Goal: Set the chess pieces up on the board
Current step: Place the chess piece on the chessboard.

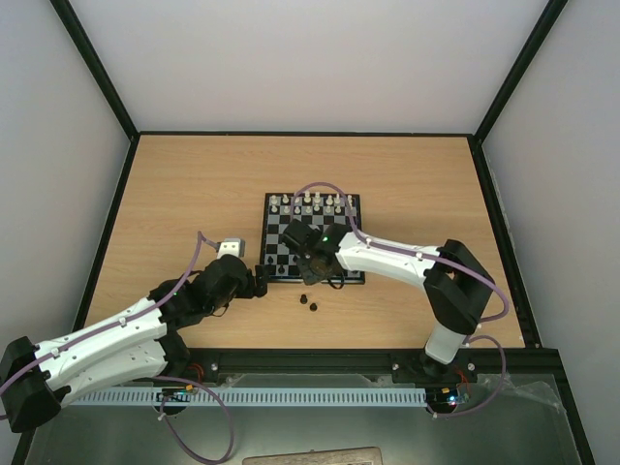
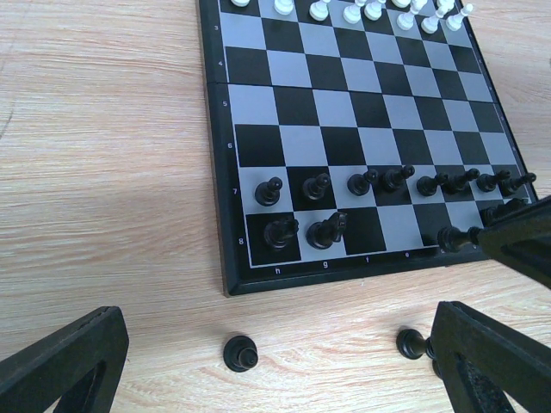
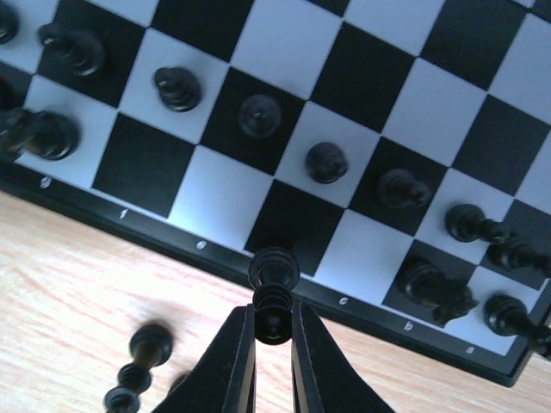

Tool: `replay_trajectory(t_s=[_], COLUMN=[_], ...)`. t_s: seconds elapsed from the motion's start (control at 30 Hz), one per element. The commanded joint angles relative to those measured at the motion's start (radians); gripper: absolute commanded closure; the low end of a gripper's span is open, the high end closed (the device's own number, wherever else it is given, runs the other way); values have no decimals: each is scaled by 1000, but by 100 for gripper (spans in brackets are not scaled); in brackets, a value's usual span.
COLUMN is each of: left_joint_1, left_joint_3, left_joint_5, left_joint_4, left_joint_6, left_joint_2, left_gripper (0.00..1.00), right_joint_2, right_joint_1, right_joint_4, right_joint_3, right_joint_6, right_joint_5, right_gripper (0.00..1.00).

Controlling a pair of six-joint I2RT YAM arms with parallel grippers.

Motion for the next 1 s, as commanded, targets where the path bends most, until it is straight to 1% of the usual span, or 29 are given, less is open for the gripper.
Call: replay_trajectory(t_s=[0.0, 0.2, 0.57, 0.97], left_joint_1=[8, 11, 17, 20], left_joint_3=[13, 13, 12, 11], left_joint_5=[0, 1, 7, 9], left_joint_4=[-1, 3, 15, 15], left_joint_6=[17, 23, 27, 26], left_joint_2=[-5, -3, 14, 15], left_gripper=[0, 0, 1, 0], right_joint_2=[11, 23, 61, 76], right_joint_1=[-45, -75, -76, -77], right_joint_4=[-49, -36, -31, -25], right_joint_3=[31, 37, 45, 44], right_joint_6=[-42, -67, -83, -88], right_joint_5=[-1, -33, -50, -62], right_gripper=[91, 91, 91, 87])
